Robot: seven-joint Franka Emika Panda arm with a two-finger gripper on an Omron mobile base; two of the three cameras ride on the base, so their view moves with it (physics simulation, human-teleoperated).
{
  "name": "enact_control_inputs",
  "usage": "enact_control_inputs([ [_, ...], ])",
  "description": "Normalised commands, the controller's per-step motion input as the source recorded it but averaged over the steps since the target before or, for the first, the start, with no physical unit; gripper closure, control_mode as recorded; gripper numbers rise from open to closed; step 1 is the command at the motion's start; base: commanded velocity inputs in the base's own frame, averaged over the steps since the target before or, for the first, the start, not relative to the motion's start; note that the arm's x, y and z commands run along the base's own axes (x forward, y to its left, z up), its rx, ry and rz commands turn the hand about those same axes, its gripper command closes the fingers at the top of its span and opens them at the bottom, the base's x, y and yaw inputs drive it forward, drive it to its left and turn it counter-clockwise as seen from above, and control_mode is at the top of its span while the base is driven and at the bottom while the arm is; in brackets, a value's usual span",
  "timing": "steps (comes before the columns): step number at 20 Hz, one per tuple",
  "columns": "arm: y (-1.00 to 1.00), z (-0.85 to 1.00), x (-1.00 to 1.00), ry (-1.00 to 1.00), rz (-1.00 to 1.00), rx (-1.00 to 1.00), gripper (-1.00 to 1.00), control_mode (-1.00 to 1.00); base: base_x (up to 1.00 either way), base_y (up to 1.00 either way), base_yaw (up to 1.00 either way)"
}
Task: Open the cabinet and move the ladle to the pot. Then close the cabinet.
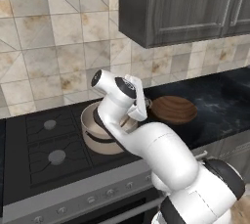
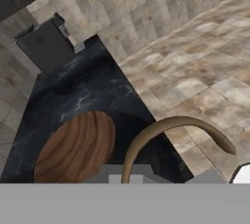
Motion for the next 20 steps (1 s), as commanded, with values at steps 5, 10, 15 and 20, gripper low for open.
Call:
enact_control_inputs([
  [5,0.06,-0.17,0.19,-0.04,-0.01,0.0,1.0,-1.0,0.0,0.0,0.0],
  [10,0.0,-0.22,0.16,0.02,0.0,0.0,1.0,-1.0,0.0,0.0,0.0],
  [15,0.0,-0.24,0.19,0.04,0.0,0.0,1.0,-1.0,0.0,0.0,0.0],
  [20,0.14,-0.17,0.26,0.0,0.0,0.0,1.0,-1.0,0.0,0.0,0.0],
])
